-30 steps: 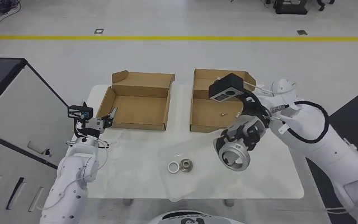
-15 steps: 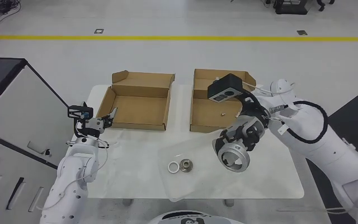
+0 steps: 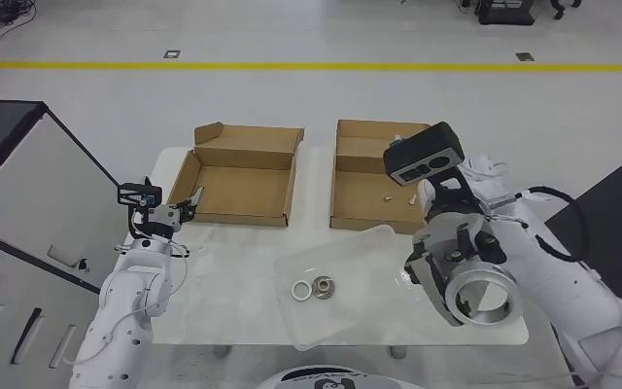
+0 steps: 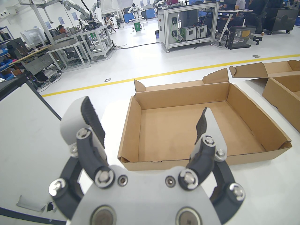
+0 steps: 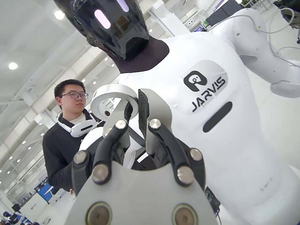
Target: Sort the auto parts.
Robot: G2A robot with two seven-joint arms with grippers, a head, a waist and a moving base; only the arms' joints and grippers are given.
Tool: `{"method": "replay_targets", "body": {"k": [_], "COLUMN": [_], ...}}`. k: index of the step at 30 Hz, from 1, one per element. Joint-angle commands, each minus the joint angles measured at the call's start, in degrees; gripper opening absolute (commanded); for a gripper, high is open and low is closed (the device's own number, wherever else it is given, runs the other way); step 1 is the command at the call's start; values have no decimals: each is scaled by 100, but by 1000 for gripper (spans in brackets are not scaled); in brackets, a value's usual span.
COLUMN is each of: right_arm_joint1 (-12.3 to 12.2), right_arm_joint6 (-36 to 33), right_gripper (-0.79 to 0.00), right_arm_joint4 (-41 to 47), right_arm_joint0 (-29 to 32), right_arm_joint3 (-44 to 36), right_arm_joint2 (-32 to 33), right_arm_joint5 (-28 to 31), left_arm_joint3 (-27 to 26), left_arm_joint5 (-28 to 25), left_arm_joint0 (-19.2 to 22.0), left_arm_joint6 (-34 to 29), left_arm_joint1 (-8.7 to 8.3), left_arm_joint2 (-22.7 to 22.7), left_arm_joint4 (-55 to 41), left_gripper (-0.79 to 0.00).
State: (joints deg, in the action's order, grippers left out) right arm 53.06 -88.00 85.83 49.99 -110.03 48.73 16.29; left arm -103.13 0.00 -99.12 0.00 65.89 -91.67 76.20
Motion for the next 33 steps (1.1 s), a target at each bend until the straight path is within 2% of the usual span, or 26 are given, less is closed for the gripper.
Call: {"method": "replay_targets", "body": {"k": [1,7,16,27,33], "right_arm_joint1": [59,237,426,496,525], "right_arm_joint6": [0,0,24,1555,1984], "right_gripper": [-785,-785,-785,-785,-785], "right_arm_joint4": [52,126,-19,-1345,-1842], "right_arm_joint0": [39,97,134,308,400], "right_arm_joint3": [-34,-15,542,654,440], "right_arm_joint2": [39,95,161,320,391], "right_arm_joint5": [0,-1,1,-425,-658], "left_arm_joint3": [0,0,0,0,0], "left_arm_joint5": [0,0,0,0,0], "left_arm_joint0": [0,0,0,0,0], "left_arm_joint6": [0,0,0,0,0], "left_arm_joint1": [0,0,0,0,0], "left_arm_joint2": [0,0,0,0,0], "left_arm_joint4": [0,0,0,0,0], "left_gripper": [0,0,0,0,0]}}
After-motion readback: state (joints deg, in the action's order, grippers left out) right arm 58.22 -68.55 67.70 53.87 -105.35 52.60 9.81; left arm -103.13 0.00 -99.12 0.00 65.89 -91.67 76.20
